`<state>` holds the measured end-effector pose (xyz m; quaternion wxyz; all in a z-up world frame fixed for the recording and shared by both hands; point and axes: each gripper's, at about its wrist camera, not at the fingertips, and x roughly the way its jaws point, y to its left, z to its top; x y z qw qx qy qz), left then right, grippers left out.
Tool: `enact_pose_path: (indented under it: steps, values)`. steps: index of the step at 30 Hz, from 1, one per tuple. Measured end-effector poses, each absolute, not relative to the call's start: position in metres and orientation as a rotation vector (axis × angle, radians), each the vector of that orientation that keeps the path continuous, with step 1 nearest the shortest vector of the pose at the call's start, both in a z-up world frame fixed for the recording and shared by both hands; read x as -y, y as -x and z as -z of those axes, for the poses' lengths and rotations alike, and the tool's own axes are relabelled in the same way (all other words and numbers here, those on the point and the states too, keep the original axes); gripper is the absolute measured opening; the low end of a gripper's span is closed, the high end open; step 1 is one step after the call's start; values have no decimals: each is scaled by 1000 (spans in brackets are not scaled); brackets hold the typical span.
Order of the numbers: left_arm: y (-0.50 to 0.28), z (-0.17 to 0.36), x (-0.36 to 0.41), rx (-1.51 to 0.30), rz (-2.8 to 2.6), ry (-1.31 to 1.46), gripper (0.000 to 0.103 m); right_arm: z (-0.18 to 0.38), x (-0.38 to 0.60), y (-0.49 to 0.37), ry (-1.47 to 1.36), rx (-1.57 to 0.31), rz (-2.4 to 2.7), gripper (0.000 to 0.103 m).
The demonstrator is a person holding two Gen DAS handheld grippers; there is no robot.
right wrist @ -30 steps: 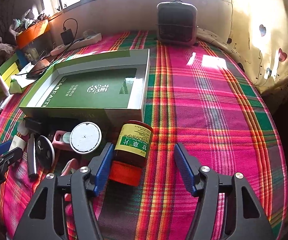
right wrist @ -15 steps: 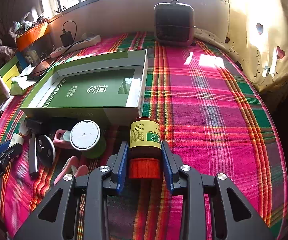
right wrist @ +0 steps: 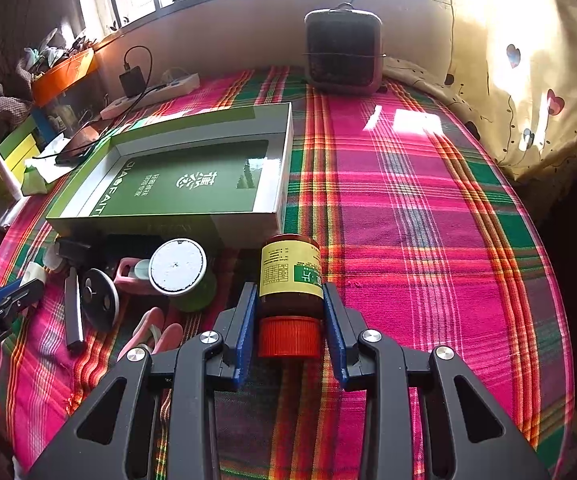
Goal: Organize rigid objects
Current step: 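Grasp the jar with the right gripper while the left gripper grasps the white charger, carry both into the tray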
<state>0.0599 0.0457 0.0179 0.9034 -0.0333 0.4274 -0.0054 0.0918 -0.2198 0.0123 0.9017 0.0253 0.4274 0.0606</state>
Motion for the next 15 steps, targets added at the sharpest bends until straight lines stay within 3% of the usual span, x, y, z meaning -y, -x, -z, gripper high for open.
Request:
enact_pose_path:
  steps: [15]
  values:
    - [-89,-59,-51,-834,93,73,32,-50,213,-100,-42,-822,-135,33]
